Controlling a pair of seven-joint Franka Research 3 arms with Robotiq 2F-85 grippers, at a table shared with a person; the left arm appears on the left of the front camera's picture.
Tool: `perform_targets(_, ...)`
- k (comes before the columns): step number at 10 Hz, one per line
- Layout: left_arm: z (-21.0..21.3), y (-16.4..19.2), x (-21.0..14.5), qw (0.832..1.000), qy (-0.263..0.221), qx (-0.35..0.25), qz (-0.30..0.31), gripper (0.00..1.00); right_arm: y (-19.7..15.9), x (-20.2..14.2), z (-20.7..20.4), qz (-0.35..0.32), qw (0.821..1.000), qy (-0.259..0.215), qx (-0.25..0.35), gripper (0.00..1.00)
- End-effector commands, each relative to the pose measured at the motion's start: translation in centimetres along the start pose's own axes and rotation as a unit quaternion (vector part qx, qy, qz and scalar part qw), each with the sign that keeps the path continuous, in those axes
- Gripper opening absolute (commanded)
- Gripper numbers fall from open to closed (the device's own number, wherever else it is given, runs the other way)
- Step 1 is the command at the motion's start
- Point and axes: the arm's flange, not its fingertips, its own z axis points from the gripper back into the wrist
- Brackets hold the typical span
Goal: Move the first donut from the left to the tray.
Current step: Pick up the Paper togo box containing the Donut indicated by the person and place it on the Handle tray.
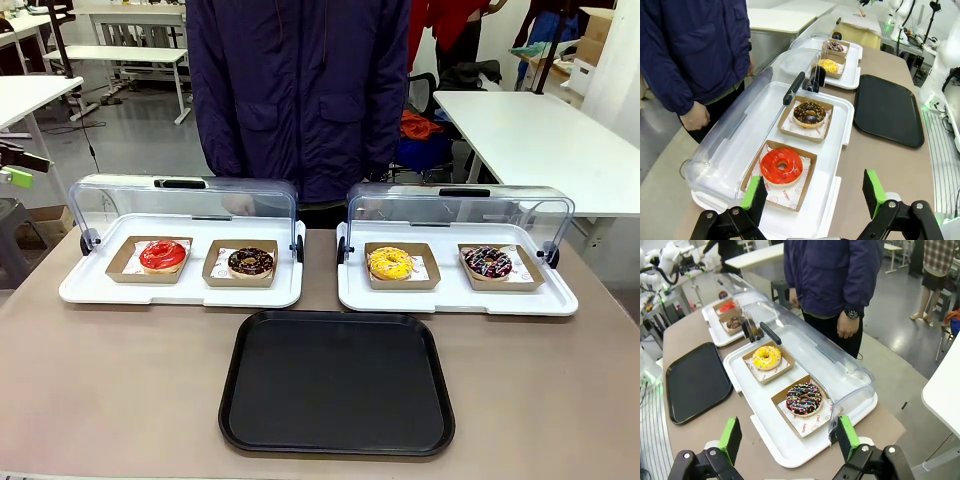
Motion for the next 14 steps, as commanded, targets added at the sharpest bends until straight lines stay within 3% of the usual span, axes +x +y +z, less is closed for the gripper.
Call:
perform_targets(1,-0.02,-0.13,0.08,1.000,0.002,-0.001,0.000,1.00,0.19,-0.01,-0.06,0.002,1.000,0.003,-0.002,1.00)
perform_targets(14,-0.02,-0.13,0.08,1.000,0.002,-0.001,0.000,1.00,0.19,-0.01,-0.06,0.002,1.000,0.003,-0.002,1.00)
